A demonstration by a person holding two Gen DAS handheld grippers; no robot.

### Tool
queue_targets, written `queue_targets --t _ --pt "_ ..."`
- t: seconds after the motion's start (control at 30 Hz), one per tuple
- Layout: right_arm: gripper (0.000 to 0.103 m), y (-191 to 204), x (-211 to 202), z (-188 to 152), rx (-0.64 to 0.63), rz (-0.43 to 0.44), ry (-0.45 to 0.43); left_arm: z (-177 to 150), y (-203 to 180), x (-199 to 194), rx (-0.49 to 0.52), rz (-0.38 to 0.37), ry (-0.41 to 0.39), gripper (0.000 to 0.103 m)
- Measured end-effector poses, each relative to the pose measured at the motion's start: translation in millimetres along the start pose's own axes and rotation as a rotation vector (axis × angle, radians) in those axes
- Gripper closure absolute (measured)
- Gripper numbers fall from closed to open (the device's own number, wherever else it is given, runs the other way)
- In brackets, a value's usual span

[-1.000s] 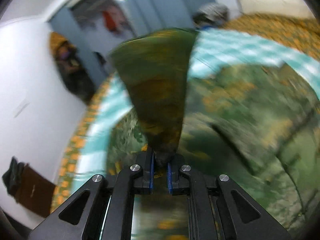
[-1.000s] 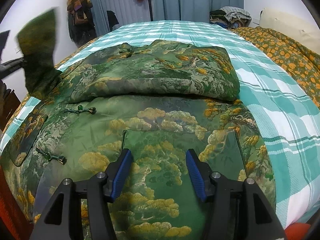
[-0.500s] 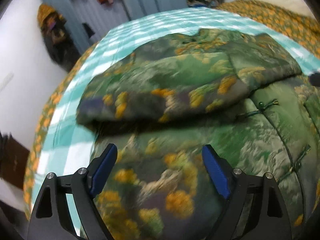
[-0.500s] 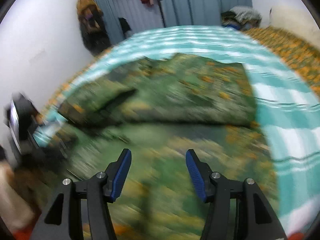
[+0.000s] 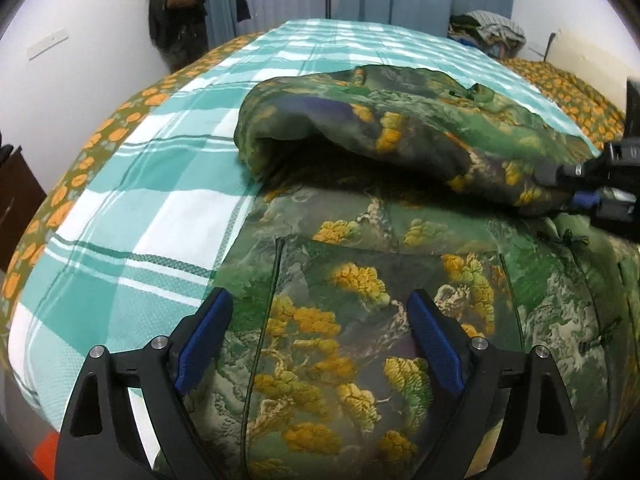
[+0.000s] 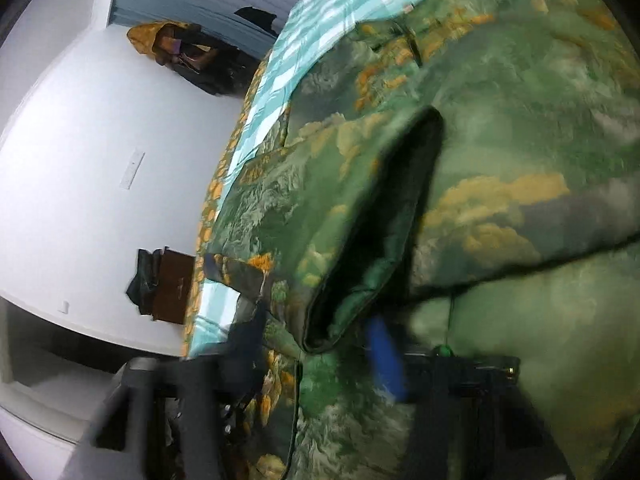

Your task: Fold large clothes

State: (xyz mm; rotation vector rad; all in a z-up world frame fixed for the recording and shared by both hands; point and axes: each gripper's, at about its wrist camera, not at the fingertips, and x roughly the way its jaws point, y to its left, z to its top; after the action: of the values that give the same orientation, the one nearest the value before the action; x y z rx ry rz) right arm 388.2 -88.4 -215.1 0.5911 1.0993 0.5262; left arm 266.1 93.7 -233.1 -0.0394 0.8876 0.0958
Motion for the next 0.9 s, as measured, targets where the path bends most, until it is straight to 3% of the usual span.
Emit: queue_targets --t 0.13,0.23,0.3,0.43,0.53,0.6,0.77,0.9 --pt "0.089 35 -34 23 -0.151 -0.1 -0.181 -1 1 -2 0.001 -0.003 -0.004 0.012" --pt "0.089 40 -52 45 -0.228 -0.176 -0.244 -1 0 -1 0.0 -0.001 -0.003 0.012" --pt "0.089 25 -51 56 -0.225 -0.233 -0.238 -2 2 -1 0.001 0.001 -0.003 0.012" --pt "0.088 -20 -17 63 -0.212 -0.375 -0.132 -2 0 -1 0.011 0.012 0.003 0.011" --pt "0.079 -32 -8 61 -0.204 -0.379 -0.113 -2 -1 -2 0.018 0.014 0.009 0.011" --pt "0.066 -27 -16 60 -0.213 -0.393 -0.127 0 -1 -3 0.018 0.012 0.021 0.011" --pt "0.064 2 -58 40 -0.343 -0.516 -0.274 18 -4 -15 0.016 -0.028 0.041 0.011" --pt "0.064 18 -57 46 -0.431 -0.4 -0.256 65 -16 -21 0.039 -0.109 0.023 0.011"
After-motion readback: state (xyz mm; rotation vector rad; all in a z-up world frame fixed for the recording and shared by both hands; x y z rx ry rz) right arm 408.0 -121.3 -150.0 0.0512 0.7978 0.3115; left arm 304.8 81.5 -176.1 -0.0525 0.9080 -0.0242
